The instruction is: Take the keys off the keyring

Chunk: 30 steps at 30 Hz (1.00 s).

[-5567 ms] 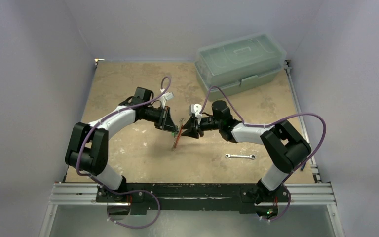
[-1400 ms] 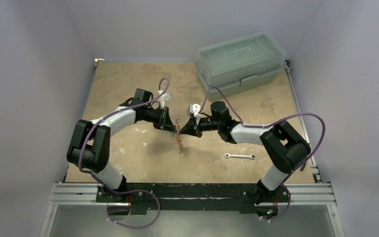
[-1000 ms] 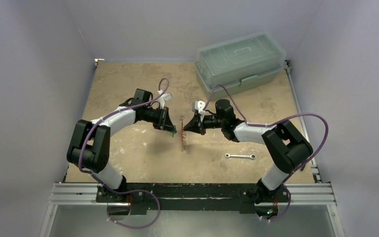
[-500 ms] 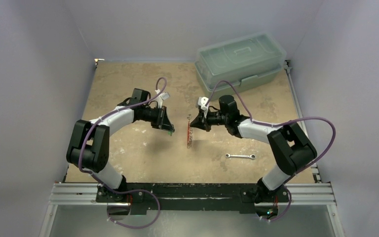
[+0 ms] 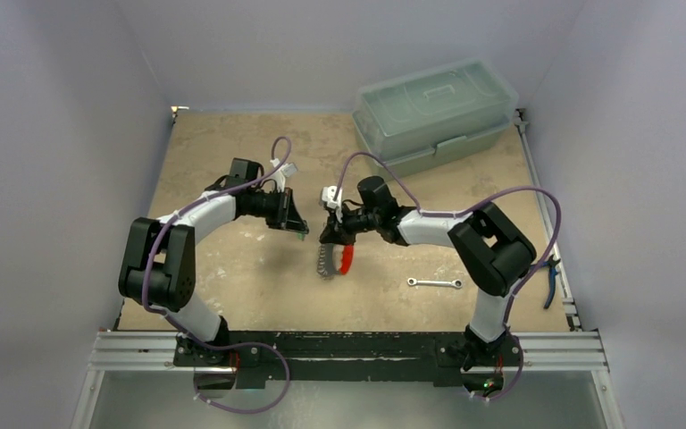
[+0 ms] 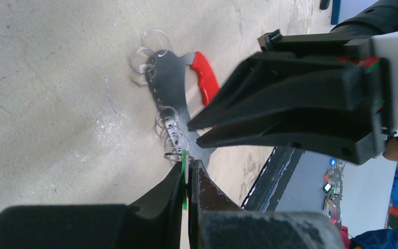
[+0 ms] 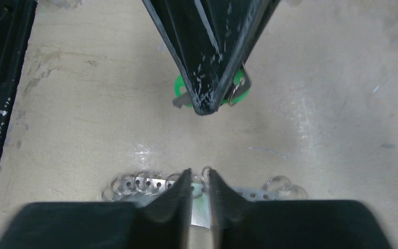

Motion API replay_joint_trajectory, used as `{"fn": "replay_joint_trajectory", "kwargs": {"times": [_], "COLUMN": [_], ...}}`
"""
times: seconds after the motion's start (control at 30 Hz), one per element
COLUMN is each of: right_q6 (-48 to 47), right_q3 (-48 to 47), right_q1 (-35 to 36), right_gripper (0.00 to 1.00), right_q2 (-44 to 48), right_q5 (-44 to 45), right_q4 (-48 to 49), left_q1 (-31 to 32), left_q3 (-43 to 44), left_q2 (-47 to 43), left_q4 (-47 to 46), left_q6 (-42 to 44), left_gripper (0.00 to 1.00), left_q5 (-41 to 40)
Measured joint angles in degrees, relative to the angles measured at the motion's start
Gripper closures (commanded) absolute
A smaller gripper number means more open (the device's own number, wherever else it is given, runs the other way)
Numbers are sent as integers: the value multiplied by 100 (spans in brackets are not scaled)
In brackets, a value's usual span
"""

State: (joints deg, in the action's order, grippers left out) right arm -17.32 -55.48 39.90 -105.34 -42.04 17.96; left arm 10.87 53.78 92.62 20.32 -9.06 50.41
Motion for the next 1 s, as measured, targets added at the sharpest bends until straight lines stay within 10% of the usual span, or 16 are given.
{"fn": "replay_joint_trajectory", "kwargs": {"times": [1.0], "right_q6": [-763], "right_q3": [-343], "right_q1": [-957], "right_gripper": [6], "right_q2": [756], "right_q5": [-157], "right_q4": [-2376], "left_q1": [-116], "left_q3": [247], "left_q2": [-55], "left_q4": [1263], "left_q6": [2020], "left_gripper": [100], "left_q5": [-1176]}}
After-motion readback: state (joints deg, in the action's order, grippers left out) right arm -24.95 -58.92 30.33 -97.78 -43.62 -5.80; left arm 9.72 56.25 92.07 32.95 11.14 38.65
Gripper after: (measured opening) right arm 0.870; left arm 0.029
